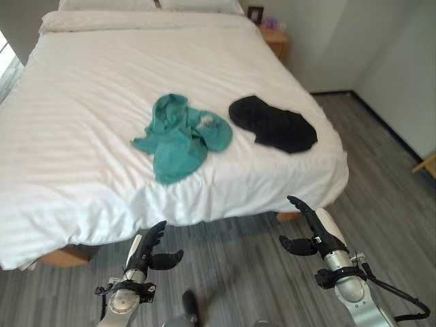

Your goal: Pick up bed clothes into laundry basket.

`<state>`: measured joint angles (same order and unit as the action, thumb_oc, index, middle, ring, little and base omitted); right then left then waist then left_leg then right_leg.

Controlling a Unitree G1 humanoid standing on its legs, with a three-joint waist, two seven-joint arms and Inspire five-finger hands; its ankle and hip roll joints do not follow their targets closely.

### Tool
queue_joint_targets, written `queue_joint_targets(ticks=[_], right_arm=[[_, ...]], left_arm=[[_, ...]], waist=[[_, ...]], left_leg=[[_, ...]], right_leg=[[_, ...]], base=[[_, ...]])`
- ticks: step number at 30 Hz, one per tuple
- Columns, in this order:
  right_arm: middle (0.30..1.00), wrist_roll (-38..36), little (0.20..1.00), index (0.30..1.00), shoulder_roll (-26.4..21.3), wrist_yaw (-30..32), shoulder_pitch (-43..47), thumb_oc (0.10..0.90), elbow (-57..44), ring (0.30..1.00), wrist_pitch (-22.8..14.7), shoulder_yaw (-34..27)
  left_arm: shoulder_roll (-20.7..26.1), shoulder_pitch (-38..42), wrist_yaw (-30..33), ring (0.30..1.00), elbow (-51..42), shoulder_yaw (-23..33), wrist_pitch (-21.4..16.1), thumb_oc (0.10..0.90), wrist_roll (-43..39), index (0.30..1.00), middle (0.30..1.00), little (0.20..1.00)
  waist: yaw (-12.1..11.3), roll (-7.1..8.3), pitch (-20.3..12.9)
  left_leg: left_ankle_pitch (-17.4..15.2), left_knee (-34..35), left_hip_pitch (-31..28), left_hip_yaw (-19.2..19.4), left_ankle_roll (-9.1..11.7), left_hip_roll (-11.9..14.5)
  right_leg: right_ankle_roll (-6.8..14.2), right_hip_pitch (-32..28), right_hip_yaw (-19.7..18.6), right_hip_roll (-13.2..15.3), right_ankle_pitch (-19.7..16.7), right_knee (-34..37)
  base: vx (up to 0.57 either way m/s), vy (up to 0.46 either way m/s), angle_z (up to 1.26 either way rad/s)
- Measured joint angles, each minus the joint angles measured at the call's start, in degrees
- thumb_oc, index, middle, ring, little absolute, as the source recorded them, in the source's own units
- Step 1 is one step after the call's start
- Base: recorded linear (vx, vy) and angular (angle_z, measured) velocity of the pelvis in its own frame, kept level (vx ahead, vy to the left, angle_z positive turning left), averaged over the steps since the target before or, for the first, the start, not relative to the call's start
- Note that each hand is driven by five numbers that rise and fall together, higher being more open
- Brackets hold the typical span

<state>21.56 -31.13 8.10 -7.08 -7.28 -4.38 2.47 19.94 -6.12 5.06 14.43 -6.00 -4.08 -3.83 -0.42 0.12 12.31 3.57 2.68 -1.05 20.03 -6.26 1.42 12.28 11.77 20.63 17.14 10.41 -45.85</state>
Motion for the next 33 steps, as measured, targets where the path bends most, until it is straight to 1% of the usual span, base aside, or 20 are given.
queue_joint_targets(ticks=[1, 4, 5, 6, 8, 9, 10, 11, 12, 14, 15, 16, 18, 22, 25, 26, 28, 29, 30, 33], right_arm=[[0.9, 2.0, 0.9, 0.9, -1.5, 1.7, 2.3, 0.8, -2.1, 0.9, -0.1, -2.6], [0.9, 3.2, 0.9, 0.9, -3.5, 5.3, 5.6, 0.8, -2.3, 0.9, 0.0, -6.3], [0.9, 4.9, 0.9, 0.9, -6.3, 6.4, 6.8, 0.8, -2.3, 0.9, 0.1, -8.2], [0.9, 6.4, 0.9, 0.9, -7.5, 7.3, 7.0, 0.8, -2.7, 0.9, 0.3, -10.6], [0.9, 8.0, 0.9, 0.9, -7.6, 9.9, 7.7, 0.8, -3.2, 0.9, 1.8, -14.6], [0.9, 8.4, 0.9, 0.9, -7.2, 10.3, 7.6, 0.8, -3.0, 0.9, 2.2, -14.6], [0.9, 9.5, 0.9, 0.9, -7.8, 10.4, 8.3, 0.8, -2.2, 0.9, 3.1, -14.5], [0.9, 9.5, 0.9, 0.9, -8.1, 10.5, 8.9, 0.8, -2.4, 0.9, 3.4, -14.8], [0.9, 9.5, 0.9, 0.9, -8.3, 11.0, 9.6, 0.8, -2.4, 0.9, 3.8, -14.9], [0.9, 9.5, 0.9, 0.9, -8.5, 10.9, 9.4, 0.8, -2.3, 0.9, 4.6, -16.1], [0.9, 9.4, 0.9, 0.9, -8.5, 10.8, 9.4, 0.8, -2.2, 0.9, 4.7, -16.1], [0.9, 9.3, 0.9, 0.9, -8.1, 10.8, 7.7, 0.8, -2.3, 0.9, 4.6, -16.4], [0.9, 9.1, 0.9, 0.9, -8.2, 9.6, 3.3, 0.8, -3.7, 0.9, 3.8, -16.8], [0.9, 8.2, 0.9, 0.9, -8.8, 8.9, 3.2, 0.8, -2.1, 0.9, 1.7, -15.9], [0.9, 6.3, 0.9, 0.9, -12.1, 5.4, 1.8, 0.8, 3.0, 0.9, 1.4, -12.8], [0.9, 4.2, 0.9, 0.9, -13.0, 4.0, 3.9, 0.8, 9.9, 0.9, 1.2, -8.3], [0.9, 3.9, 0.9, 0.9, -13.3, 3.1, 5.4, 0.8, 16.5, 0.9, 0.8, -5.6], [0.9, 3.0, 0.9, 0.9, -15.6, 2.6, 11.2, 0.8, 28.1, 0.9, 1.7, 1.1], [0.9, 2.3, 0.9, 0.9, -15.6, 1.6, 12.7, 0.8, 32.6, 0.9, 3.7, 2.0], [0.9, -0.3, 0.9, 0.9, -14.8, 1.3, 17.1, 0.8, 41.3, 0.9, 6.8, 3.9]], left_arm=[[0.0, 0.9, 0.5, 0.9, -1.8, -0.3, -0.5, 0.8, 0.0, 0.9, 0.9, 0.9], [0.0, 2.8, 0.6, 0.9, -1.8, 0.5, -1.9, 0.8, -0.3, 0.9, 0.9, 0.9], [0.2, 3.2, 0.8, 0.9, -1.5, 1.2, -2.3, 0.8, -0.6, 0.9, 0.9, 0.9], [0.1, 3.8, 0.8, 0.9, -0.4, 1.4, -2.3, 0.8, -0.6, 0.9, 0.9, 0.9], [0.9, 2.7, 1.3, 0.9, 0.7, 1.5, -2.0, 0.8, -0.7, 0.9, 0.9, 0.9], [2.0, 0.8, 1.5, 0.9, 0.5, 1.8, -2.1, 0.8, -0.6, 0.9, 0.9, 0.9], [-0.2, -1.6, 2.3, 0.9, 1.5, 3.1, -2.4, 0.8, -0.7, 0.9, 0.9, 0.9], [-1.6, -2.6, 3.1, 0.9, 1.2, 3.7, -2.3, 0.8, -0.7, 0.9, 0.9, 0.9], [-2.6, -3.7, 3.4, 0.9, 0.8, 4.2, -2.5, 0.8, -0.6, 0.9, 0.9, 0.9], [-3.9, -4.2, 4.3, 0.9, 0.7, 5.1, -2.5, 0.8, -0.7, 0.9, 0.9, 0.9], [-4.7, -5.0, 4.1, 0.9, 0.9, 5.9, -2.6, 0.8, -0.8, 0.9, 0.9, 0.9], [-6.4, -5.4, 3.7, 0.9, 1.4, 7.6, -3.0, 0.8, -0.8, 0.9, 0.9, 0.9], [-7.6, -7.3, 3.9, 0.9, 1.1, 8.6, -3.3, 0.8, -2.1, 0.9, 0.9, 0.9], [-7.2, -6.1, 3.1, 0.9, 1.4, 8.0, -3.1, 0.8, -3.1, 0.9, 0.9, 0.9], [-6.7, -5.5, 1.5, 0.9, 1.2, 6.4, -3.2, 0.8, -3.4, 0.9, 0.9, 0.9], [-5.8, -5.2, 0.4, 0.9, 2.2, 5.7, -3.4, 0.8, -3.4, 0.9, 0.9, 0.9], [-5.0, -4.9, -0.5, 0.9, 2.9, 5.4, -3.4, 0.8, -3.4, 0.9, 0.9, 0.9], [-3.0, -4.5, -0.9, 0.9, 3.4, 3.9, -3.2, 0.8, -3.7, 0.9, 0.9, 0.9], [-2.2, -4.2, -1.4, 0.9, 3.3, 3.4, -3.3, 0.8, -4.1, 0.9, 0.9, 0.9], [-1.4, -4.2, -2.1, 0.9, 5.6, 2.8, -3.0, 0.8, -4.8, 0.9, 0.9, 0.9]], waist=[[1.1, -2.27, 0.3], [1.5, -2.44, 0.1], [1.6, -2.27, -0.2], [2.0, -1.9, -0.4], [1.4, 0.04, -1.0], [0.8, 2.06, -1.6], [-1.2, 0.51, -2.3], [-1.6, -0.62, -2.5], [-1.7, -0.56, -2.5], [-0.9, -1.66, -3.1], [-1.2, -2.61, -3.2], [0.5, -2.74, -3.0], [1.1, -3.06, -3.7], [1.3, -2.78, -3.5], [1.1, -2.72, -3.6], [0.5, -2.29, -3.6], [-0.7, -2.15, -3.6], [-0.7, -1.9, -3.7], [-1.8, -2.08, -3.7], [-1.9, -2.61, -3.8]], left_leg=[[-0.6, 2.1, -3.6, -2.6, 0.9, 0.2], [-1.7, 2.1, -5.8, -5.8, 3.7, 0.1], [-2.7, 1.9, -5.9, -8.4, 5.3, 0.6], [-3.0, 1.8, -5.7, -10.9, 5.8, 0.6], [-5.3, 1.8, -7.4, -12.3, 8.7, 0.6], [-6.6, 1.7, -9.1, -12.6, 10.5, 0.8], [-8.3, 1.0, -11.6, -11.9, 13.2, 3.9], [-8.3, -0.9, -10.8, -10.4, 13.6, 5.4], [-6.8, -2.0, -8.7, -7.6, 14.3, 7.2], [-5.2, 1.5, -8.7, -5.6, 14.2, 9.0], [-2.8, 1.9, -8.1, -5.2, 13.8, 9.4], [-2.5, 1.4, -8.7, -5.2, 14.5, 10.9], [-2.8, 1.6, -9.7, -5.0, 15.1, 12.7], [-2.4, 1.4, -7.7, -4.8, 15.9, 13.3], [-2.4, 2.3, -8.2, -4.6, 16.2, 13.0], [-2.5, 2.3, -8.6, -4.4, 16.3, 12.8], [-2.5, 2.3, -8.3, -4.2, 16.3, 12.7], [-2.6, 2.3, -8.2, -4.2, 16.3, 12.5], [-2.6, 2.3, -7.6, -4.2, 16.3, 12.4], [-2.6, 2.3, -6.9, -3.7, 16.3, 12.3]], right_leg=[[-2.3, 0.3, 3.2, 0.9, -1.4, 11.7], [-4.6, 1.0, 0.8, 0.0, -5.3, 29.2], [-3.0, 0.1, -3.2, -2.0, -9.8, 41.8], [-2.1, -0.5, -6.2, -2.0, -13.4, 48.3], [-6.0, -0.8, -8.2, -0.8, -26.2, 49.9], [-7.1, -1.4, -9.3, -0.6, -32.9, 47.5], [-5.8, -4.4, -8.3, -3.4, -24.0, 47.2], [-6.6, -5.1, -8.1, -5.2, -24.2, 48.0], [-7.6, -6.1, -7.4, -6.3, -23.5, 49.3], [-8.6, -7.7, -6.1, -8.6, -22.6, 50.7], [-8.2, -8.9, -5.4, -9.4, -21.4, 50.9], [-7.8, -11.0, -3.5, -10.6, -19.3, 51.1], [-7.7, -13.3, -1.9, -12.3, -17.9, 51.1], [-7.8, -13.0, 0.5, -11.8, -18.0, 51.1], [-7.5, -14.0, 2.6, -11.5, -17.7, 51.0], [-7.4, -14.4, 2.7, -11.4, -17.7, 51.0], [-7.4, -14.5, 2.6, -11.1, -17.7, 51.1], [-7.3, -14.3, 2.6, -11.0, -17.8, 51.1], [-7.3, -13.8, 2.7, -10.9, -17.8, 51.1], [-7.3, -12.4, 2.4, -10.9, -18.4, 51.0]], base=[[0.32, -0.27, 0.73], [0.35, -0.374, 1.05], [0.3, -0.319, 1.18], [0.2, -0.207, 1.49], [0.23, -0.267, 1.1], [0.33, -0.413, 0.28], [0.2, -0.292, 0.01], [0.18, -0.286, -0.03], [0.13, -0.19, 0.26], [0.15, -0.27, 0.35], [0.14, -0.27, 0.45], [0.05, -0.104, 0.62], [0.04, -0.114, 0.59], [-0.01, -0.068, 0.31], [0.08, -0.051, 0.38], [0.03, -0.011, 0.11], [0.02, 0.006, -0.01], [0.0, 0.0, 0.0], [0.0, 0.025, -0.06], [-0.03, 0.024, -0.07]])
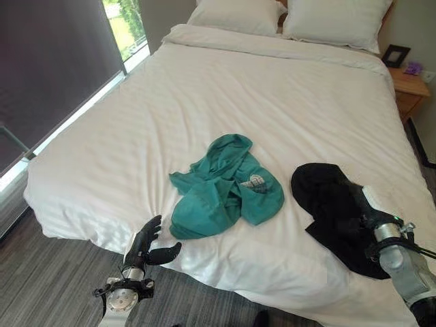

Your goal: Pick up bed clothes into laundry basket.

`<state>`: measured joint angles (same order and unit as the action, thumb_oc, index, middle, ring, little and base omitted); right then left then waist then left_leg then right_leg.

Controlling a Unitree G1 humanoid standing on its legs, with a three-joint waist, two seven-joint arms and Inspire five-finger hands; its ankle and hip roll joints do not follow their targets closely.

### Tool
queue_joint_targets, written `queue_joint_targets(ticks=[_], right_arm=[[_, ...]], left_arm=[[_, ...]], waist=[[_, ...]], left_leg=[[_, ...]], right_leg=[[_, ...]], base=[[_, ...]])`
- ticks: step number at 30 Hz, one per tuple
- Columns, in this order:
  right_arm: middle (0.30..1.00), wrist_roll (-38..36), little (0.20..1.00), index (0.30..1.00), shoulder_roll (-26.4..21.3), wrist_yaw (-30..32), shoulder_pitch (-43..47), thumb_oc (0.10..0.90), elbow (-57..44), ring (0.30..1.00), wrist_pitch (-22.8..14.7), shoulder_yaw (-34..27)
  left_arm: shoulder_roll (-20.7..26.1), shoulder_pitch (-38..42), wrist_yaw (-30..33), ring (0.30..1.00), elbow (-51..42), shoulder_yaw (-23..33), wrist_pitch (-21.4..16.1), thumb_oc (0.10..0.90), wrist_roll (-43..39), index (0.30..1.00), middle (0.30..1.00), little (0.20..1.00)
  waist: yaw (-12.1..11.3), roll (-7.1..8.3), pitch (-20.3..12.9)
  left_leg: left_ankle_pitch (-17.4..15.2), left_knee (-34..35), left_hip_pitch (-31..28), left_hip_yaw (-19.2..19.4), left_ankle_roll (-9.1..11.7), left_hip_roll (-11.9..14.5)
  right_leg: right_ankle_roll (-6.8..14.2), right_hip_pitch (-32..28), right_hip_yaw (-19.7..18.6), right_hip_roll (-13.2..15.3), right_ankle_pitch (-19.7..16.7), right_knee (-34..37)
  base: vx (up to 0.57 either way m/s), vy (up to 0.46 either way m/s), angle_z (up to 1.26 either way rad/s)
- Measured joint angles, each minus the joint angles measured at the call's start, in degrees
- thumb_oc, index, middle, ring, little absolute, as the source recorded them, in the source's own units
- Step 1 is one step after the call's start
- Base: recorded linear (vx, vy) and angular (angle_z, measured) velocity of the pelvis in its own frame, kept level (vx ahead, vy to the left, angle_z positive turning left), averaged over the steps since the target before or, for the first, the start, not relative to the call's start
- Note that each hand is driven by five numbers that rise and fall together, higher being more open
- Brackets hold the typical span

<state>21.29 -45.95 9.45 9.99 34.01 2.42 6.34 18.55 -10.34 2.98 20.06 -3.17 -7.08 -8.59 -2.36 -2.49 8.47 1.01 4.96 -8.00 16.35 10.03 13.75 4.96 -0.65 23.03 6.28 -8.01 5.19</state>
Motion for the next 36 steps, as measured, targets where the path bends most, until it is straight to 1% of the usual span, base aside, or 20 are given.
queue_joint_targets(ticks=[2, 3, 6, 9, 13, 14, 16, 19, 21, 23, 25, 26, 27, 29, 30, 31, 32, 33, 34, 36], right_arm=[[0.9, -1.5, 0.9, 0.9, 0.7, 0.7, 2.0, 0.8, 3.6, 0.9, -0.1, 0.8], [0.3, -2.9, 0.3, 0.3, 1.0, 1.1, 4.2, 0.4, 6.7, 0.3, -0.4, 1.9], [0.3, -4.5, 0.3, 0.3, 0.7, 0.9, 11.3, 0.4, 12.7, 0.3, -0.1, 3.1], [0.3, -5.1, 0.3, 0.3, -2.4, -0.7, 14.0, 0.4, 12.0, 0.3, 2.3, 4.0], [0.3, -6.9, 0.3, 0.3, -6.4, -0.7, 14.5, 0.4, 7.6, 0.3, 2.6, 3.0], [0.3, -8.3, 0.3, 0.3, -7.4, 0.1, 14.5, 0.4, 3.0, 0.3, 2.7, 0.6], [0.3, -11.3, 0.3, 0.3, -8.5, 1.3, 13.5, 0.4, -5.5, 0.3, 2.5, -5.2], [0.3, -12.3, 0.3, 0.3, -14.5, 2.5, 8.8, 0.4, -17.0, 0.3, 1.8, -12.1], [0.3, -12.5, 0.3, 0.3, -21.2, 5.2, 4.2, 0.4, -22.4, 0.3, -1.3, -20.7], [0.3, -12.6, 0.3, 0.3, -23.4, 9.1, 2.3, 0.4, -23.4, 0.3, -2.9, -29.0], [0.3, -13.4, 0.3, 0.3, -22.8, 10.7, -5.2, 0.4, -23.9, 0.3, -4.0, -38.0], [0.3, -13.8, 0.3, 0.3, -20.6, 12.6, -10.0, 0.4, -25.3, 0.3, -4.7, -43.7], [0.3, -14.7, 0.3, 0.3, -20.4, 13.3, -10.1, 0.4, -24.8, 0.3, -3.3, -43.6], [0.3, -15.4, 0.3, 0.3, -20.4, 13.4, -10.2, 0.4, -23.0, 0.3, -2.7, -43.0], [0.3, -15.4, 0.3, 0.3, -17.3, 13.8, -14.1, 0.4, -23.1, 0.3, -3.3, -44.6], [0.3, -15.1, 0.3, 0.3, -8.5, 14.5, -19.8, 0.4, -24.7, 0.3, -6.3, -50.1], [0.3, -15.3, 0.3, 0.3, 0.3, 15.9, -23.4, 0.4, -23.9, 0.3, -7.3, -51.8], [0.3, -15.9, 0.3, 0.3, 8.4, 15.8, -25.5, 0.4, -15.8, 0.3, -4.5, -46.8], [0.3, -16.1, 0.3, 0.3, 8.8, 14.4, -24.3, 0.4, -10.4, 0.3, -2.0, -41.7], [0.3, -16.7, 0.3, 0.3, 8.8, 12.1, -23.4, 0.4, -8.3, 0.3, 0.3, -38.0]], left_arm=[[0.0, -0.4, -0.1, 0.9, 2.5, -0.2, 0.0, 0.8, -0.4, 0.9, 0.9, 0.9], [0.1, 0.0, -0.2, 0.9, 5.6, -0.7, 0.7, 0.8, -0.4, 0.9, 0.9, 0.9], [0.2, 1.1, -1.4, 0.9, 10.8, -1.5, 2.4, 0.8, -0.4, 0.9, 0.9, 0.9], [-1.0, 2.4, -2.2, 0.9, 23.5, -1.0, 2.7, 0.8, -0.4, 0.9, 0.9, 0.9], [-2.1, 1.5, -2.4, 0.9, 35.6, 0.4, 4.3, 0.8, -0.1, 0.9, 0.9, 0.9], [-3.5, 2.7, -1.0, 0.9, 43.2, 4.2, 5.5, 0.8, -0.2, 0.9, 0.9, 0.9], [-3.9, 2.6, -0.6, 0.9, 49.4, 9.4, 5.8, 0.8, 0.3, 0.9, 0.9, 0.9], [-3.0, 1.7, 1.0, 0.9, 52.1, 19.4, 6.0, 0.8, 0.7, 0.9, 0.9, 0.9], [1.1, 1.7, 1.8, 0.9, 54.3, 26.6, 6.9, 0.8, 0.5, 0.9, 0.9, 0.9], [5.7, 0.7, 3.8, 0.9, 53.5, 28.1, 7.1, 0.8, -0.8, 0.9, 0.9, 0.9], [9.2, 2.6, 4.2, 0.9, 51.7, 29.7, 8.3, 0.8, -1.4, 0.9, 0.9, 0.9], [12.5, 1.4, 5.4, 0.9, 48.2, 30.3, 7.9, 0.8, -2.7, 0.9, 0.9, 0.9], [14.9, 0.8, 7.4, 0.9, 46.3, 30.3, 5.5, 0.8, -2.7, 0.9, 0.9, 0.9], [18.0, 2.8, 8.0, 0.9, 46.1, 30.1, 4.3, 0.8, -2.7, 0.9, 0.9, 0.9], [18.2, 2.9, 8.6, 0.9, 38.7, 30.9, 7.7, 0.8, -3.3, 0.9, 0.9, 0.9], [18.2, -3.2, 9.6, 0.9, 16.5, 32.1, 13.7, 0.8, -4.0, 0.9, 0.9, 0.9], [20.1, -8.5, 10.3, 0.9, -0.1, 32.4, 11.1, 0.8, -3.5, 0.9, 0.9, 0.9], [24.4, -9.3, 12.0, 0.9, -15.6, 32.2, 1.4, 0.8, -1.6, 0.9, 0.9, 0.9], [25.8, -5.6, 12.7, 0.9, -16.1, 30.7, -2.0, 0.8, -0.6, 0.9, 0.9, 0.9], [27.2, -0.5, 12.7, 0.9, -14.0, 28.5, -4.0, 0.8, -0.2, 0.9, 0.9, 0.9]], waist=[[0.2, -0.43, -0.1], [0.1, -0.8, 0.1], [0.3, -0.67, 0.5], [0.2, -0.75, 0.6], [0.1, -1.9, 1.6], [0.2, -2.87, 2.1], [0.3, -3.83, 2.6], [0.1, -4.77, 2.9], [-0.2, -4.93, 2.9], [-0.1, -4.12, 2.8], [-0.2, -3.96, 2.6], [-0.8, -2.67, 2.1], [0.2, -2.06, 1.9], [2.3, -1.86, 1.0], [3.5, -2.4, 0.5], [2.5, -0.6, 0.2], [0.8, 1.62, -0.4], [-0.4, 4.31, -1.8], [0.2, 4.1, -2.0], [3.1, 2.4, -2.5]], left_leg=[[0.0, 0.0, 1.1, 0.0, 0.0, 0.0], [0.1, -0.1, 2.6, -0.2, 0.0, -0.1], [0.7, -0.1, 5.0, -1.1, -0.1, -0.7], [0.7, 0.0, 5.7, -2.2, -0.2, -1.2], [0.8, 0.0, 5.4, -2.8, -0.3, -1.7], [0.8, 0.0, 5.0, -2.9, -0.3, -1.7], [0.8, 0.0, 5.1, -3.3, -0.3, -1.6], [0.8, 0.0, 4.3, -4.3, -0.3, -1.6], [0.7, 0.0, 3.6, -4.4, -0.2, -1.6], [0.6, 0.0, 3.1, -4.3, -0.3, -1.6], [0.6, 0.0, 2.9, -4.3, -0.2, -1.5], [0.6, 0.0, 3.2, -4.4, -0.3, -1.4], [0.6, 0.0, 2.9, -3.8, -0.3, -1.6], [0.3, 0.1, 2.9, -3.2, -0.7, -2.4], [0.1, 0.1, 2.4, -2.8, -0.5, -2.3], [0.5, 0.0, 2.5, -3.1, -0.2, -1.8], [0.5, 0.0, 2.3, -2.5, -0.2, -1.3], [0.5, 0.0, 1.8, -0.9, -0.1, -0.8], [0.4, 0.0, 1.1, -0.3, -0.2, -1.1], [-0.2, 0.1, 1.4, 0.4, -0.8, -2.1]], right_leg=[[-0.1, 0.9, 0.0, 0.0, -0.1, 0.0], [-0.2, 2.2, 0.3, 0.2, -0.3, 0.0], [-0.3, 4.3, 0.6, 0.9, -1.0, 0.0], [-0.2, 4.3, 2.0, 1.6, -0.9, 0.0], [-0.2, 3.5, 2.3, 2.1, -0.9, 0.0], [-0.2, 3.1, 2.5, 2.1, -0.9, 0.0], [-0.1, 2.9, 2.7, 2.1, -0.8, 0.0], [0.4, 1.4, 3.2, 2.1, -0.3, 0.0], [1.1, 0.2, 3.2, 2.1, 0.2, 0.0], [1.1, -0.2, 3.2, 2.1, 0.2, 0.0], [1.4, -0.5, 3.3, 2.1, 0.7, 0.0], [1.5, -0.6, 3.2, 2.0, 0.8, 0.0], [1.3, -0.4, 2.5, 2.1, 0.7, 0.0], [1.5, -0.5, 1.9, 2.9, 0.4, 0.0], [1.9, 0.0, 1.8, 2.9, 0.8, 0.2], [1.3, -0.4, 2.3, 2.2, 0.8, 0.0], [1.2, -0.3, 1.6, 1.4, 0.9, 0.0], [1.0, 0.4, 0.3, 0.9, 1.3, -0.7], [1.2, 0.3, -0.2, 1.6, 1.5, -1.4], [1.7, 0.6, -1.1, 2.8, 0.9, -0.9]], base=[[-0.11, 0.033, -0.02], [-0.14, 0.043, 0.0], [-0.07, 0.047, 0.09], [0.01, 0.052, 0.26], [0.03, 0.017, 0.1], [0.05, 0.0, 0.08], [0.09, -0.02, 0.07], [0.08, -0.031, 0.21], [0.05, -0.032, 0.13], [0.05, -0.046, 0.01], [0.02, -0.02, 0.11], [0.0, 0.0, 0.0], [0.0, 0.001, -0.1], [0.03, -0.106, -0.15], [0.04, -0.116, 0.06], [0.01, -0.02, 0.07], [-0.01, -0.012, -0.19], [-0.02, -0.006, -0.45], [0.01, -0.011, -0.52], [0.0, -0.026, -0.26]])
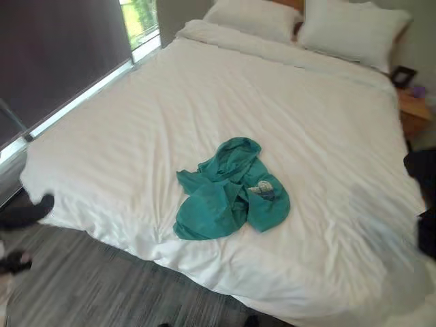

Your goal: Pick up bed clothes into laundry basket.

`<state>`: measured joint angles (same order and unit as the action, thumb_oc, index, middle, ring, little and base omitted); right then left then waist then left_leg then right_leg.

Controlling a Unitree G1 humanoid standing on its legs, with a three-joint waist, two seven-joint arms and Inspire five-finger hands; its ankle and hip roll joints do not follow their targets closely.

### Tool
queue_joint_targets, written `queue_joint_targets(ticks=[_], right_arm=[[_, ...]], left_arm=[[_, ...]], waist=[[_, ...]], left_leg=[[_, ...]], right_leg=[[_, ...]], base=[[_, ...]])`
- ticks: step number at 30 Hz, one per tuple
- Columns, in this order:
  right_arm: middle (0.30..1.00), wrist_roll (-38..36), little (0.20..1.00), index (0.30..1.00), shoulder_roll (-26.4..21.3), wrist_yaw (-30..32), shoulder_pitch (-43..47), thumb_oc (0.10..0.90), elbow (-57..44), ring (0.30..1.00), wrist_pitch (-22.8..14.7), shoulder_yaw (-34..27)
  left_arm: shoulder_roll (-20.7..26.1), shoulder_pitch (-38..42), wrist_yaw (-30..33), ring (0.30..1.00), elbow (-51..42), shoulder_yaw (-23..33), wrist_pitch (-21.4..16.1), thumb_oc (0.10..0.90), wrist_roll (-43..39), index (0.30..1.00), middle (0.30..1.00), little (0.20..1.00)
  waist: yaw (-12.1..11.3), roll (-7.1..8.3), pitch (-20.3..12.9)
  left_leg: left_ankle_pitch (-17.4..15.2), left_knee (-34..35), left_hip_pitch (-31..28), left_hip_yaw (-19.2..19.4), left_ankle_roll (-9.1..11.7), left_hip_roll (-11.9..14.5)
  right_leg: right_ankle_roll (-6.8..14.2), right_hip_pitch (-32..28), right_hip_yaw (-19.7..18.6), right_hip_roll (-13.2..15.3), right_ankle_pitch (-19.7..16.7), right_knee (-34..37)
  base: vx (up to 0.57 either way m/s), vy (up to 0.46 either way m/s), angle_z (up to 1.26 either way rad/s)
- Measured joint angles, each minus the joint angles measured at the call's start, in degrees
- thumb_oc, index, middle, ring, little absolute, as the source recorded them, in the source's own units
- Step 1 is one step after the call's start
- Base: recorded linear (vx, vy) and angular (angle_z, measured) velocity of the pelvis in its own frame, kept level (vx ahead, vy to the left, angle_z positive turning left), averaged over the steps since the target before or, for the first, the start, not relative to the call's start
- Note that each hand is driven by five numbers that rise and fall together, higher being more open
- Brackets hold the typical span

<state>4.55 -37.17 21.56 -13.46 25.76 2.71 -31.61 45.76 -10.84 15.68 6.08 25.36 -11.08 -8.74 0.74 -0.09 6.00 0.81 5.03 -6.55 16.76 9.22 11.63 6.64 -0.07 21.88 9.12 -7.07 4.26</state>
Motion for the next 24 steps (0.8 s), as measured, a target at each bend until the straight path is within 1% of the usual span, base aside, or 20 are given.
queue_joint_targets(ticks=[1, 2, 3, 4, 5, 6, 8, 10, 12, 13, 14, 15, 16, 17, 18, 19, 20, 22, 23, 24], right_arm=[[0.3, 0.3, 0.3, 0.3, 2.3, 2.0, -0.2, 0.4, 5.5, 0.3, -2.2, 3.1], [0.3, -0.7, 0.3, 0.3, 3.3, 1.6, 3.8, 0.4, 18.3, 0.3, -0.4, 8.8], [0.3, -1.2, 0.3, 0.3, 4.7, 0.5, 4.7, 0.4, 22.0, 0.3, 0.4, 13.0], [0.3, -1.1, 0.3, 0.3, 5.6, -0.6, 4.8, 0.4, 24.7, 0.3, 0.4, 19.0], [0.3, -0.6, 0.3, 0.3, 7.7, -5.1, 4.2, 0.4, 24.3, 0.3, 1.0, 22.9], [0.3, 0.3, 0.3, 0.3, 8.8, -5.5, 3.9, 0.4, 25.0, 0.3, 0.3, 25.5], [0.3, 1.5, 0.3, 0.3, 10.3, -7.5, 2.5, 0.4, 26.1, 0.3, 0.4, 29.2], [0.3, 1.9, 0.3, 0.3, 10.8, -8.0, 2.0, 0.4, 30.4, 0.3, 0.4, 30.2], [0.3, 1.9, 0.3, 0.3, 10.8, -9.1, 0.2, 0.4, 33.3, 0.3, 1.7, 29.5], [0.3, 2.2, 0.3, 0.3, 10.8, -9.0, -0.3, 0.4, 34.8, 0.3, 1.0, 29.4], [0.3, 2.4, 0.3, 0.3, 10.9, -10.0, -0.1, 0.4, 37.4, 0.3, 1.0, 29.4], [0.3, 2.4, 0.3, 0.3, 11.0, -10.3, -0.9, 0.4, 39.2, 0.3, 0.7, 29.0], [0.3, 2.3, 0.3, 0.3, 11.2, -10.3, -0.8, 0.4, 41.0, 0.3, -0.1, 28.4], [0.3, 2.3, 0.3, 0.3, 11.2, -10.6, 0.1, 0.4, 41.3, 0.3, 0.5, 28.4], [0.3, 2.0, 0.3, 0.3, 11.4, -10.7, -0.5, 0.4, 42.3, 0.3, 0.3, 28.3], [0.3, 1.7, 0.3, 0.3, 11.7, -10.9, 0.0, 0.4, 43.8, 0.3, -0.3, 28.3], [0.3, 1.4, 0.3, 0.3, 12.0, -11.1, 0.5, 0.4, 43.8, 0.3, -0.1, 28.4], [0.3, 1.0, 0.3, 0.3, 12.2, -11.3, 0.4, 0.4, 43.8, 0.3, -0.3, 28.4], [0.3, 0.9, 0.3, 0.3, 12.2, -11.4, 0.6, 0.4, 43.7, 0.3, -0.4, 28.4], [0.3, 0.8, 0.3, 0.3, 12.2, -11.4, 0.7, 0.4, 43.7, 0.3, -0.4, 28.4]], left_arm=[[-4.6, 7.6, 1.8, 0.9, -0.1, -3.0, 2.2, 0.8, -0.6, 0.9, 0.9, 0.9], [-13.9, 18.3, 5.2, 0.9, -0.2, -6.1, 1.3, 0.8, -1.6, 0.9, 0.9, 0.9], [-17.1, 22.4, 5.7, 0.9, 0.3, -9.9, 1.1, 0.8, -1.5, 0.9, 0.9, 0.9], [-18.3, 25.9, 6.3, 0.9, 1.0, -15.0, 1.4, 0.8, -1.5, 0.9, 0.9, 0.9], [-18.2, 27.8, 3.3, 0.9, 1.3, -21.4, 1.2, 0.8, 0.6, 0.9, 0.9, 0.9], [-19.1, 28.5, 2.8, 0.9, 1.5, -24.2, 1.2, 0.8, 1.9, 0.9, 0.9, 0.9], [-19.7, 29.5, 1.7, 0.9, 3.0, -29.2, 1.7, 0.8, 4.3, 0.9, 0.9, 0.9], [-19.8, 29.9, 1.1, 0.9, 3.5, -31.8, 1.9, 0.8, 6.0, 0.9, 0.9, 0.9], [-19.8, 30.2, 0.6, 0.9, 5.0, -32.5, 2.3, 0.8, 7.8, 0.9, 0.9, 0.9], [-19.7, 30.3, 0.6, 0.9, 6.1, -32.4, 2.5, 0.8, 8.6, 0.9, 0.9, 0.9], [-18.9, 30.9, 0.7, 0.9, 11.0, -32.3, 4.2, 0.8, 10.3, 0.9, 0.9, 0.9], [-18.3, 31.4, 1.0, 0.9, 14.3, -32.4, 5.6, 0.8, 12.3, 0.9, 0.9, 0.9], [-17.0, 32.7, 1.0, 0.9, 18.4, -33.5, 6.8, 0.8, 15.0, 0.9, 0.9, 0.9], [-15.4, 32.5, 0.9, 0.9, 21.7, -33.9, 10.2, 0.8, 17.0, 0.9, 0.9, 0.9], [-15.0, 32.3, 1.1, 0.9, 23.8, -33.7, 11.4, 0.8, 19.2, 0.9, 0.9, 0.9], [-14.8, 33.5, 1.1, 0.9, 28.1, -34.5, 11.8, 0.8, 22.1, 0.9, 0.9, 0.9], [-14.7, 33.5, 1.0, 0.9, 30.4, -34.5, 13.6, 0.8, 24.2, 0.9, 0.9, 0.9], [-15.0, 33.1, 0.5, 0.9, 33.0, -34.8, 15.9, 0.8, 26.8, 0.9, 0.9, 0.9], [-15.3, 33.1, -0.3, 0.9, 33.7, -35.6, 15.9, 0.8, 27.0, 0.9, 0.9, 0.9], [-15.5, 33.1, -0.6, 0.9, 33.7, -36.4, 15.7, 0.8, 26.9, 0.9, 0.9, 0.9]], waist=[[3.5, -2.95, -0.4], [3.5, -3.99, -1.2], [4.7, -4.87, -1.8], [5.3, -5.57, -2.1], [7.9, -6.99, -1.7], [9.8, -7.9, -1.3], [11.9, -8.53, -0.8], [13.4, -8.43, -0.3], [13.9, -8.18, 0.7], [14.2, -8.28, 1.0], [13.4, -7.88, 1.5], [13.4, -7.71, 1.9], [13.4, -7.89, 2.6], [12.6, -7.28, 3.0], [12.6, -7.14, 3.2], [12.4, -6.67, 3.5], [12.3, -6.26, 3.8], [12.2, -5.75, 4.1], [11.7, -5.72, 4.1], [11.3, -5.72, 4.1]], left_leg=[[-0.2, -0.1, -0.1, 0.3, -0.5, -1.4], [-0.3, -0.1, -0.6, 1.6, -0.6, -1.7], [-0.4, -0.1, -1.1, 2.5, -0.7, -1.7], [-0.4, -0.1, -1.4, 3.5, -0.7, -1.5], [-0.3, 0.0, -1.9, 5.0, -0.6, -1.1], [-0.3, 0.0, -2.2, 5.1, -0.5, -0.8], [-0.1, 0.0, -3.3, 6.8, -0.3, 0.0], [-0.1, 0.1, -4.0, 7.7, -0.2, 0.7], [-0.2, 0.3, -4.6, 8.1, -0.1, 1.1], [-0.3, 0.3, -4.8, 8.1, 0.0, 1.4], [-0.3, 0.0, -4.9, 8.3, 0.1, 1.7], [-0.5, 0.3, -4.7, 8.4, 0.3, 1.9], [-0.7, 0.3, -4.7, 8.3, 0.7, 2.0], [-0.9, 0.3, -4.3, 8.6, 0.7, 2.0], [-0.9, 0.3, -4.0, 8.8, 0.7, 2.0], [-0.9, 0.3, -3.8, 8.7, 0.7, 2.2], [-0.8, 0.3, -3.8, 8.7, 0.7, 2.2], [-0.8, 0.3, -3.3, 8.6, 0.7, 2.4], [-0.5, 0.1, -3.1, 8.4, 0.9, 2.3], [-0.2, 0.0, -3.2, 8.4, 1.4, 2.3]], right_leg=[[0.2, 1.0, -0.6, 0.8, -0.2, -0.1], [0.1, 1.1, -2.1, 0.9, -0.9, -0.1], [-0.1, 1.3, -2.8, 0.5, -1.5, 0.4], [-0.3, 1.4, -3.6, 0.1, -1.9, 0.9], [-0.7, 2.5, -5.3, -0.3, -2.2, 0.9], [-0.9, 2.5, -5.7, -0.7, -2.3, 0.9], [-0.9, 2.8, -8.0, -1.9, -2.2, 0.9], [-0.5, 2.8, -8.4, -2.7, -1.7, 0.9], [-0.6, 2.9, -8.8, -3.3, -1.6, 1.1], [-0.7, 2.7, -8.4, -3.4, -1.6, 1.3], [-0.9, 2.8, -8.7, -3.8, -1.8, 1.2], [-1.3, 3.0, -8.6, -3.8, -1.6, 1.4], [-1.3, 2.8, -8.1, -3.8, -1.6, 1.4], [-1.3, 3.6, -7.9, -3.7, -1.6, 1.4], [-1.3, 4.1, -7.7, -3.7, -1.6, 1.4], [-1.3, 3.9, -7.1, -3.7, -1.6, 1.4], [-1.3, 3.8, -6.5, -3.6, -1.6, 1.4], [-1.5, 4.3, -6.2, -3.7, -1.7, 1.3], [-2.0, 4.5, -6.2, -3.7, -2.3, 1.3], [-2.0, 4.5, -6.2, -3.7, -2.6, 1.1]], base=[[-0.02, -0.028, -0.27], [-0.01, -0.014, -0.4], [-0.01, -0.014, -0.57], [-0.02, 0.0, -0.75], [0.0, -0.002, -0.71], [0.0, -0.005, -0.7], [-0.01, -0.01, -0.63], [0.01, -0.007, -0.38], [0.01, -0.006, -0.1], [0.0, -0.009, -0.04], [0.0, 0.0, 0.0], [0.0, 0.0, 0.0], [-0.02, -0.015, -0.07], [0.0, -0.019, -0.12], [0.0, -0.019, -0.14], [0.0, -0.012, 0.05], [0.0, -0.005, 0.1], [0.0, -0.003, 0.03], [0.0, 0.0, 0.0], [0.02, 0.001, 0.05]])
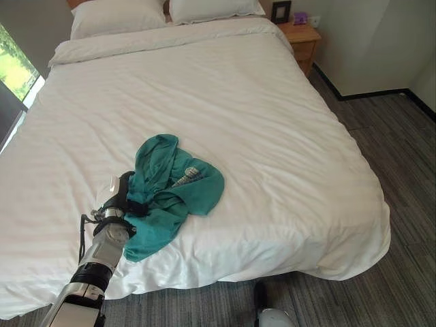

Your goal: Pick up bed clothes into laundry basket.

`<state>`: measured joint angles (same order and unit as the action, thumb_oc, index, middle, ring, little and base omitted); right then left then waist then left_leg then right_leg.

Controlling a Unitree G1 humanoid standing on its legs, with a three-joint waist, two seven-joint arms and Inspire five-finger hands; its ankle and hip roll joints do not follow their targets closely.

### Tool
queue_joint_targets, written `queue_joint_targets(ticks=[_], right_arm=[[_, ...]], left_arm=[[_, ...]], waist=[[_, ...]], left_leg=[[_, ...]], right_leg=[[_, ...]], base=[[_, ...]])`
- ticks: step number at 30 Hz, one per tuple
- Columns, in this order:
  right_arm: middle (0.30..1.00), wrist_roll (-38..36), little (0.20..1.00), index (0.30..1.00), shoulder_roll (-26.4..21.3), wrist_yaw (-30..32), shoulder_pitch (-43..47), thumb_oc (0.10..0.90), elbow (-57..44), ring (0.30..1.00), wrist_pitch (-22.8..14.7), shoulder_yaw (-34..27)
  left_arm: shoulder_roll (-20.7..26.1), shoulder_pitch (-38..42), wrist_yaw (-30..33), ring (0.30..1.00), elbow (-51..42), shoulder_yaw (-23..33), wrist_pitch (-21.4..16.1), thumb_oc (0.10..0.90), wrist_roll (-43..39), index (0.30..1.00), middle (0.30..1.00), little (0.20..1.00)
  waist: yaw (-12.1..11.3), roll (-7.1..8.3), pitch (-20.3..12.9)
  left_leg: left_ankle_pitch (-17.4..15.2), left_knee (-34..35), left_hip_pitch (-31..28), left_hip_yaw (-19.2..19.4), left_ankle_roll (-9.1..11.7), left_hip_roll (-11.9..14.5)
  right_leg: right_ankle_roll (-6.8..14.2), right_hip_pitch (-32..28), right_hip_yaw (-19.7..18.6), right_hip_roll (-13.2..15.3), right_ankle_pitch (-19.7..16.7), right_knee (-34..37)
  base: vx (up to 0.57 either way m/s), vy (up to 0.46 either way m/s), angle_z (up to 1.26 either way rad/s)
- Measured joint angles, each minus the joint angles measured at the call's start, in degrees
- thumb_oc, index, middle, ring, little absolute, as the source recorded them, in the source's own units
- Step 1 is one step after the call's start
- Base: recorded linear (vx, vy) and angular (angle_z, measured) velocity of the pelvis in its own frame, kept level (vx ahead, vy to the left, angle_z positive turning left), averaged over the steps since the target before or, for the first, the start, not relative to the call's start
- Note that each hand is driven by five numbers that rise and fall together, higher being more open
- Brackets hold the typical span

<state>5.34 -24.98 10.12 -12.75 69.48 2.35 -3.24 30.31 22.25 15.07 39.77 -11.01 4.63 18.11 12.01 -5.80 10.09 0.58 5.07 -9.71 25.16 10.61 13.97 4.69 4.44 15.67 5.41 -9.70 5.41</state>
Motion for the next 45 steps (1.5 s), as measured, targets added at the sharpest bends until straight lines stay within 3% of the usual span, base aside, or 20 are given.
queue_joint_targets(ticks=[5, 6, 14, 19, 22, 24, 25, 26, 30, 32, 33, 34, 35, 36, 37, 38, 39, 41, 43, 45], right_arm=[[0.3, -1.3, 0.3, 0.3, -0.4, -1.5, 4.4, 0.4, 1.2, 0.3, -0.5, 1.0], [0.3, -1.3, 0.3, 0.3, -0.4, -1.5, 4.5, 0.4, 1.1, 0.3, -0.6, 1.5], [0.3, 0.5, 0.3, 0.3, -0.1, -2.5, 7.8, 0.4, 0.9, 0.3, -1.6, 6.8], [0.3, 0.2, 0.3, 0.3, -0.3, -2.5, 9.9, 0.4, -1.4, 0.3, -1.9, 7.2], [0.3, 0.1, 0.3, 0.3, -3.0, -3.0, 17.2, 0.4, -7.9, 0.3, 0.6, 11.4], [0.3, 1.0, 0.3, 0.3, -7.2, -0.8, 21.3, 0.4, -11.0, 0.3, -0.8, 13.0], [0.3, 3.3, 0.3, 0.3, -11.3, -1.3, 31.7, 0.4, -10.6, 0.3, 1.1, 20.1], [0.3, 4.6, 0.3, 0.3, -12.2, -0.5, 33.1, 0.4, -12.3, 0.3, 0.0, 19.2], [0.3, 7.2, 0.3, 0.3, -11.8, 2.5, 28.6, 0.4, -20.7, 0.3, -0.6, 15.8], [0.3, 8.9, 0.3, 0.3, -11.6, 2.7, 24.8, 0.4, -26.4, 0.3, -1.0, 15.5], [0.3, 10.4, 0.3, 0.3, -10.3, 2.9, 23.3, 0.4, -27.2, 0.3, -1.2, 14.4], [0.3, 11.8, 0.3, 0.3, -7.5, 4.3, 24.1, 0.4, -28.1, 0.3, -1.2, 13.1], [0.3, 12.6, 0.3, 0.3, -8.0, 5.1, 18.6, 0.4, -31.6, 0.3, -1.3, 11.5], [0.3, 12.6, 0.3, 0.3, -8.0, 4.3, 16.9, 0.4, -29.9, 0.3, 0.1, 11.7], [0.3, 14.2, 0.3, 0.3, -7.7, 4.0, 15.6, 0.4, -29.6, 0.3, 1.9, 11.8], [0.3, 17.4, 0.3, 0.3, -9.5, 4.9, 10.8, 0.4, -33.6, 0.3, 2.1, 11.8], [0.3, 19.2, 0.3, 0.3, -9.6, 5.0, 10.2, 0.4, -34.4, 0.3, 2.2, 12.1], [0.3, 21.0, 0.3, 0.3, -9.5, 5.0, 9.0, 0.4, -36.8, 0.3, 2.3, 12.6], [0.3, 23.7, 0.3, 0.3, -11.3, 5.0, 9.1, 0.4, -44.1, 0.3, 2.3, 12.7], [0.3, 26.6, 0.3, 0.3, -11.9, 5.6, 11.5, 0.4, -50.2, 0.3, 0.8, 12.7]], left_arm=[[-4.1, -0.2, -3.8, 0.9, 0.6, -1.9, -2.4, 0.8, -7.5, 0.9, 0.9, 0.9], [-4.1, 0.0, -3.7, 0.3, 0.7, -2.3, -2.4, 0.4, -8.0, 0.3, 0.3, 0.3], [-6.5, 8.6, -3.2, 0.3, 6.6, -7.3, -3.8, 0.4, -15.3, 0.3, 0.3, 0.3], [-2.8, 8.9, -3.4, 0.3, -8.5, -11.4, -2.1, 0.4, -13.3, 0.3, 0.3, 0.3], [5.8, 10.8, -0.7, 0.3, -24.9, -10.4, -2.5, 0.4, -9.9, 0.3, 0.3, 0.3], [4.6, 15.9, 1.8, 0.3, -27.0, -11.2, -4.1, 0.4, -6.8, 0.3, 0.3, 0.3], [4.8, 24.5, 4.6, 0.3, -31.4, -13.2, -1.5, 0.4, -1.5, 0.3, 0.3, 0.3], [3.7, 28.0, 5.5, 0.3, -33.0, -13.6, -1.9, 0.4, 0.6, 0.3, 0.3, 0.3], [-9.1, 32.9, 9.5, 0.3, -46.6, -13.8, -6.7, 0.4, 6.9, 0.3, 0.3, 0.3], [-11.3, 33.1, 10.8, 0.3, -53.0, -14.5, -12.0, 0.4, 9.0, 0.3, 0.3, 0.3], [-10.7, 31.9, 10.7, 0.3, -53.7, -15.3, -13.8, 0.4, 9.2, 0.3, 0.3, 0.3], [-9.3, 30.3, 10.9, 0.3, -54.1, -14.5, -15.2, 0.4, 9.7, 0.3, 0.3, 0.3], [-11.3, 29.9, 9.8, 0.3, -50.1, -16.2, -14.9, 0.4, 10.2, 0.3, 0.3, 0.3], [-10.6, 29.1, 8.9, 0.3, -48.1, -17.6, -13.5, 0.4, 10.1, 0.3, 0.3, 0.3], [-9.1, 25.9, 8.3, 0.3, -47.0, -17.6, -13.2, 0.4, 10.1, 0.3, 0.3, 0.3], [-7.5, 18.3, 8.0, 0.3, -46.2, -16.4, -12.9, 0.4, 10.1, 0.3, 0.3, 0.3], [-6.1, 15.4, 7.9, 0.3, -42.9, -15.7, -12.4, 0.4, 10.1, 0.3, 0.3, 0.3], [-4.4, 13.4, 6.8, 0.3, -37.8, -15.5, -9.3, 0.4, 10.0, 0.3, 0.3, 0.3], [-2.2, 8.3, 6.6, 0.3, -33.6, -12.3, -6.8, 0.4, 9.9, 0.3, 0.3, 0.3], [1.3, 2.2, 5.3, 0.3, -32.8, -8.8, -5.3, 0.4, 9.3, 0.3, 0.3, 0.3]], waist=[[-0.1, -0.49, -0.3], [-0.1, -0.51, -0.3], [0.0, -0.23, -0.5], [0.2, 2.2, 0.6], [-3.6, 8.87, 3.7], [-3.1, 7.57, 3.3], [-6.1, 8.4, 3.7], [-6.6, 8.4, 3.7], [-4.5, 12.18, -1.0], [-4.8, 12.16, -0.9], [-4.3, 13.16, -1.1], [-6.3, 13.86, -1.1], [-5.1, 12.85, 0.7], [-4.1, 12.51, 0.7], [-3.7, 10.76, -0.9], [-7.4, 6.16, -0.3], [-7.2, 4.82, 0.9], [-7.1, 6.11, 1.5], [-8.8, 5.76, 1.5], [-10.3, 6.54, 2.1]], left_leg=[[0.0, 0.0, -1.0, -0.3, 0.0, -0.2], [-0.1, 0.0, -1.0, -0.3, -0.1, -0.3], [-0.8, 0.1, 0.1, 1.1, -1.1, -2.3], [-0.8, -0.9, -1.3, 0.4, -1.1, -2.9], [-6.8, -11.9, 0.6, -17.6, -2.9, -4.6], [-9.0, -12.5, 1.6, -26.1, -1.3, -5.1], [-16.2, -14.8, 0.5, -39.8, -3.0, -11.1], [-16.6, -14.6, 1.3, -38.5, -5.9, -11.4], [-15.3, -14.0, 0.4, -33.4, -8.0, -15.7], [-16.5, -16.9, 1.5, -25.7, -9.8, -15.7], [-17.5, -21.2, 3.2, -22.7, -11.8, -18.0], [-19.3, -28.7, 9.0, -19.6, -16.3, -21.1], [-18.3, -25.0, 8.2, -16.0, -17.3, -20.8], [-17.5, -23.7, 7.4, -16.2, -17.6, -20.9], [-16.6, -21.1, 7.9, -11.5, -18.2, -19.2], [-13.2, -14.2, 3.0, -5.4, -15.4, -16.9], [-12.2, -14.2, 2.2, -4.1, -13.8, -15.6], [-11.3, -17.8, 3.8, -3.9, -12.2, -15.6], [-12.3, -19.2, 5.6, 0.3, -18.1, -14.5], [-12.6, -14.8, 4.7, 4.3, -17.9, -15.3]], right_leg=[[-0.3, -1.4, 0.3, 0.3, -0.3, -0.2], [-0.3, -1.5, 0.3, 0.3, -0.2, -0.2], [1.0, 0.4, -1.5, 1.9, -0.6, -0.2], [0.2, 1.3, -4.7, 0.6, -1.6, -0.4], [-1.5, 2.5, -13.0, 1.7, -3.0, -1.2], [0.4, 1.6, -13.6, 1.1, -3.3, -0.5], [1.4, 2.9, -21.2, 0.9, -5.0, -0.8], [2.1, 2.9, -21.2, 2.0, -5.5, -0.3], [4.0, 3.1, -17.3, 7.4, -7.6, -1.6], [3.0, 5.8, -13.8, 6.9, -13.8, -2.2], [-0.5, 7.8, -12.8, 5.6, -16.8, -2.9], [-3.0, 13.3, -11.7, 7.1, -18.3, -5.5], [4.3, 11.8, -6.1, 8.6, -12.2, -7.0], [7.0, 9.7, -4.2, 10.4, -9.9, -6.4], [6.6, 10.5, 3.1, 11.4, -6.6, -11.7], [2.8, 9.6, 12.9, 11.7, 0.9, -25.2], [2.5, 7.0, 13.3, 11.6, 5.9, -31.5], [1.7, 1.9, 11.5, 11.9, 8.9, -31.8], [4.5, -2.0, 11.5, 12.8, 15.8, -33.2], [5.3, -7.2, 13.8, 14.6, 12.9, -23.5]], base=[[0.0, 0.004, 0.06], [-0.05, 0.025, 0.1], [-0.02, -0.009, -0.07], [-0.07, 0.041, -0.37], [-0.03, 0.073, -1.42], [-0.15, 0.303, -1.0], [-0.15, 0.304, -1.3], [-0.14, 0.261, -1.24], [-0.28, 0.163, 0.04], [-0.53, 0.168, -1.0], [-0.35, 0.116, -1.7], [-0.33, 0.095, -1.6], [-0.34, 0.094, -1.24], [-0.44, 0.124, -0.57], [-0.23, 0.074, -1.7], [-0.31, 0.092, -2.13], [-0.3, 0.066, -2.22], [-0.28, -0.001, -1.15], [-0.23, -0.109, -2.08], [-0.2, -0.166, -2.24]])
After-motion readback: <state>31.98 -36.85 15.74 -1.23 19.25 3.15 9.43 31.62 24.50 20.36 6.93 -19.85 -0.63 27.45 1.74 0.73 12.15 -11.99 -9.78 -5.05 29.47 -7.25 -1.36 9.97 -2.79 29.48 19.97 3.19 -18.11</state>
